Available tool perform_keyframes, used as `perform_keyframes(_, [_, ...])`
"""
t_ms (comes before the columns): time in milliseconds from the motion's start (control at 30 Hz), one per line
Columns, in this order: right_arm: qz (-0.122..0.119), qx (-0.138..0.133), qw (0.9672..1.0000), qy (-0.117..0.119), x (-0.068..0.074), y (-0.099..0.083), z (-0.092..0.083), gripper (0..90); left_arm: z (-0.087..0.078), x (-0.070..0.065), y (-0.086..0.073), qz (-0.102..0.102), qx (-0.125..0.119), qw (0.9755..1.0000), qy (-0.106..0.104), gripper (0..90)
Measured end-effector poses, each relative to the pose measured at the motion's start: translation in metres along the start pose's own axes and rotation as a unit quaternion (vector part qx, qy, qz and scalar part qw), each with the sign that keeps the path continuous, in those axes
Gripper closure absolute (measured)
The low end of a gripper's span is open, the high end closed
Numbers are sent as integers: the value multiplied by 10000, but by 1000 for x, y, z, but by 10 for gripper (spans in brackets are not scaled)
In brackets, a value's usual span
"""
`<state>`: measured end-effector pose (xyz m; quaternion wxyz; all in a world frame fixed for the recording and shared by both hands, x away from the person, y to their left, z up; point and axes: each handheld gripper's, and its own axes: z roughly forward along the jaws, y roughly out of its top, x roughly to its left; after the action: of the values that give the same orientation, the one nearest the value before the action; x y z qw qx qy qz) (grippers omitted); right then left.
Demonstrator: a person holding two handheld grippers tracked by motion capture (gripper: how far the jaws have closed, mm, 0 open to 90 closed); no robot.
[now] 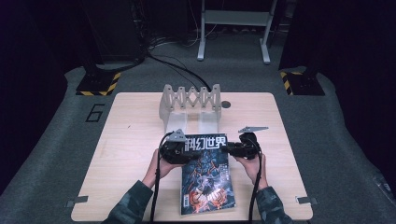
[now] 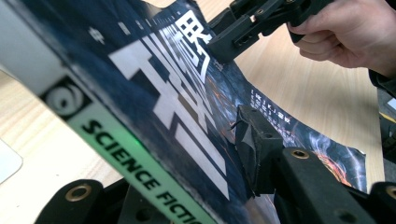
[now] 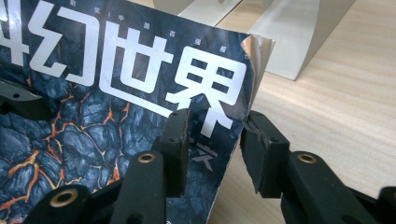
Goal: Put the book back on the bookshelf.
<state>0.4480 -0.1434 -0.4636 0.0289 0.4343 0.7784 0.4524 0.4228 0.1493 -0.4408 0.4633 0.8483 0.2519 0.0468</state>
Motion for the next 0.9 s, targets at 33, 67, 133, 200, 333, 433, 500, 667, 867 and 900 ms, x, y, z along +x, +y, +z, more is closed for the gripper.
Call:
perform_keyframes(33, [-47,-25,10000,-35,0,1,-1,646,-1,0,1,-1,6,10000,-10,679])
perform_keyframes(67, [-43,-19,10000,-45,2,2,-2,653,-1,1,1,3,9,10000,2,681])
perform_keyframes(133, [-188,-68,9997,-153,5,6,-4,670,-2,0,3,18,-1,10000,45,687])
perform_keyframes(200, [-168,-71,9997,-174,6,7,-5,675,-3,0,5,5,-20,10000,48,689])
perform_keyframes(333, [-226,-145,9994,-240,10,11,-8,710,-6,1,6,-39,7,10000,82,693])
perform_keyframes(433, [-348,-170,9988,-286,13,13,-10,731,-7,3,5,-71,13,9999,103,693])
perform_keyframes(500, [-451,-163,9983,-317,15,16,-10,745,-7,3,5,-84,5,9999,103,692])
perform_keyframes(667, [-607,-240,9968,-463,23,22,-13,762,-12,3,7,-16,-100,9998,154,689])
perform_keyframes(867, [-831,-422,9938,-603,35,33,-22,777,-19,3,14,34,-134,9998,168,690])
perform_keyframes(900, [-881,-435,9933,-603,36,35,-23,777,-20,4,15,63,-124,9998,146,690])
